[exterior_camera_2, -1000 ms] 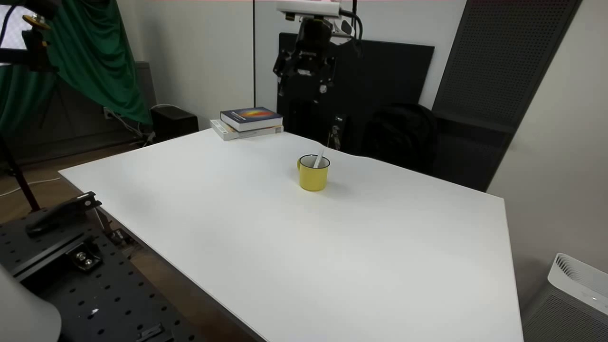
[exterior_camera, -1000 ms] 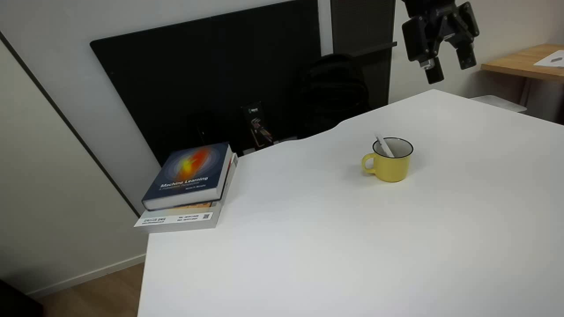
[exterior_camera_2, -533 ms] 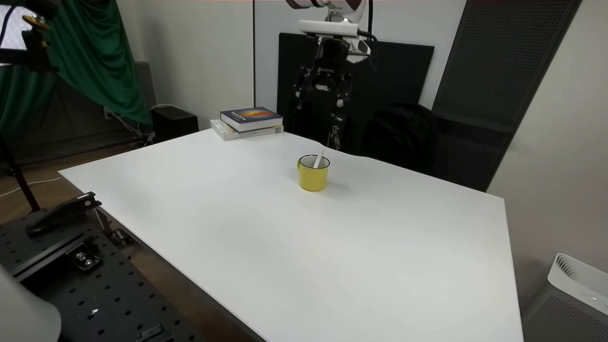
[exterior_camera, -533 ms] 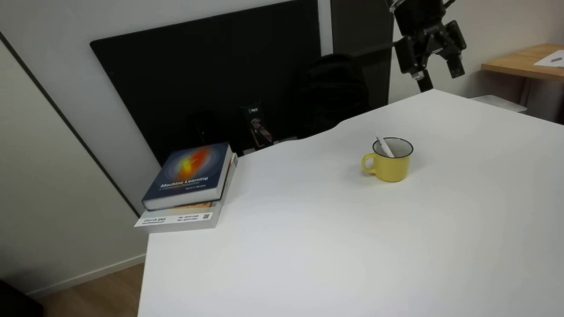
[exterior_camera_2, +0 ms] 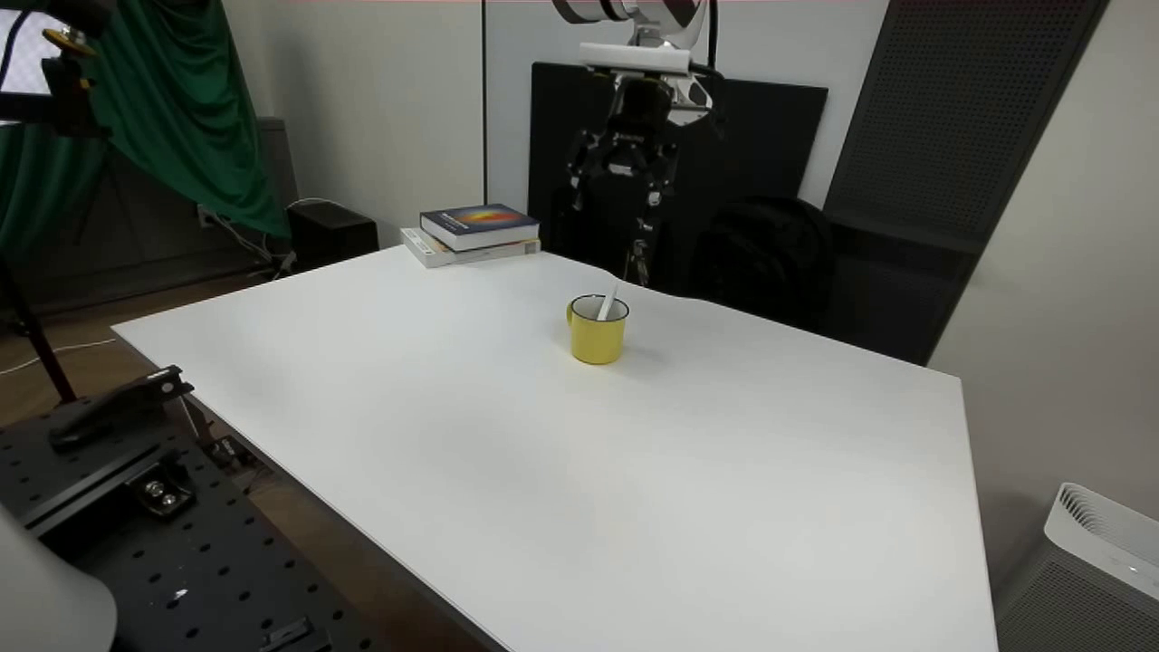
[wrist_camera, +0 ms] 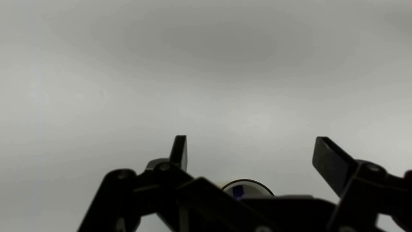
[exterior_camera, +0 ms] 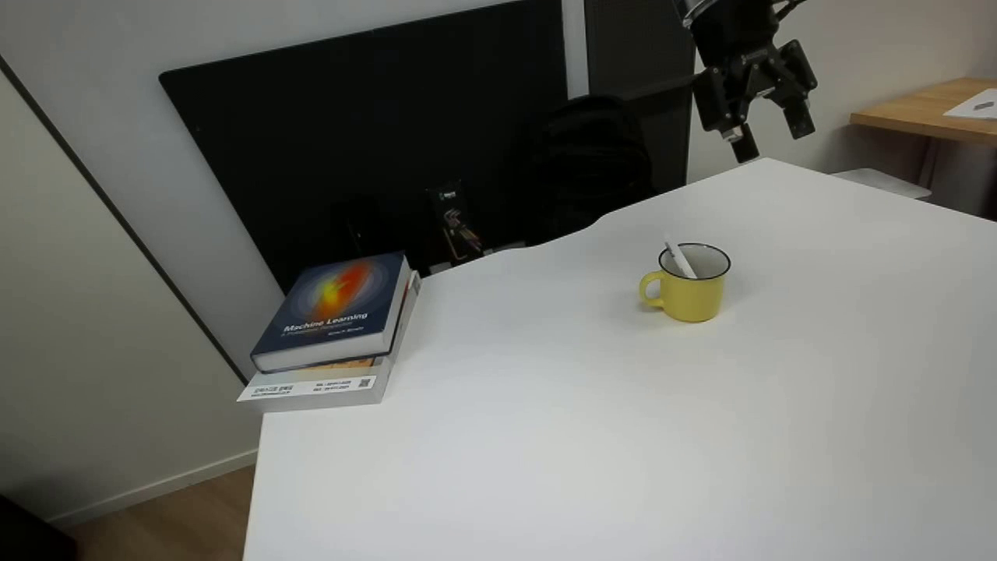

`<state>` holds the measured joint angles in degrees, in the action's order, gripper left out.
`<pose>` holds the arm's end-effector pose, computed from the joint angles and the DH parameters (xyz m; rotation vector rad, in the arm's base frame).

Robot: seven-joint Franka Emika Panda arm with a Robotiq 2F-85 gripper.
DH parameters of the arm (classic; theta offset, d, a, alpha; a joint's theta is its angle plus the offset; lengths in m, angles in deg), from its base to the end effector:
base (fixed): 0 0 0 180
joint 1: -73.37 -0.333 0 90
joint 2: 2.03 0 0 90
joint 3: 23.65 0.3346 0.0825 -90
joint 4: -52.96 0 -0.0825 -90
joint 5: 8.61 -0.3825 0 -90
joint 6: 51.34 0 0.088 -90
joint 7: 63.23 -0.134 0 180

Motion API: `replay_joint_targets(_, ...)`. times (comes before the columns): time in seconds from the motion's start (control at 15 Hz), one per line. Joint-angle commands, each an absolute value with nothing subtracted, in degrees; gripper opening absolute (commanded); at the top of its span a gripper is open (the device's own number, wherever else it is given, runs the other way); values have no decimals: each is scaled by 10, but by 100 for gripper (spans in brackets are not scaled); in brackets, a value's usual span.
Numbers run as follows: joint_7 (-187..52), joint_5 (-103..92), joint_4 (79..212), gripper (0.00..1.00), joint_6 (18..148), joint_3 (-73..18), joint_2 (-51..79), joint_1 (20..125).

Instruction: Take the pen out of the cup, put it on the table then put it back in the cup

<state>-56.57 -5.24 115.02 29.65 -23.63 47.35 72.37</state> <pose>0.7020 0.0038 0.2653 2.9919 0.2107 -0.8198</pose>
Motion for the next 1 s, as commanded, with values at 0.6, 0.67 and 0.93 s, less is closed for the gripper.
replay_joint_targets(0.6, -683, -59, 1268, 100, 691, -241, 458, 699)
replay_joint_targets(0.67, -698, -60, 1288, 100, 742, -242, 456, 696)
replay_joint_targets(0.93, -773, -47, 1365, 100, 946, -270, 461, 669)
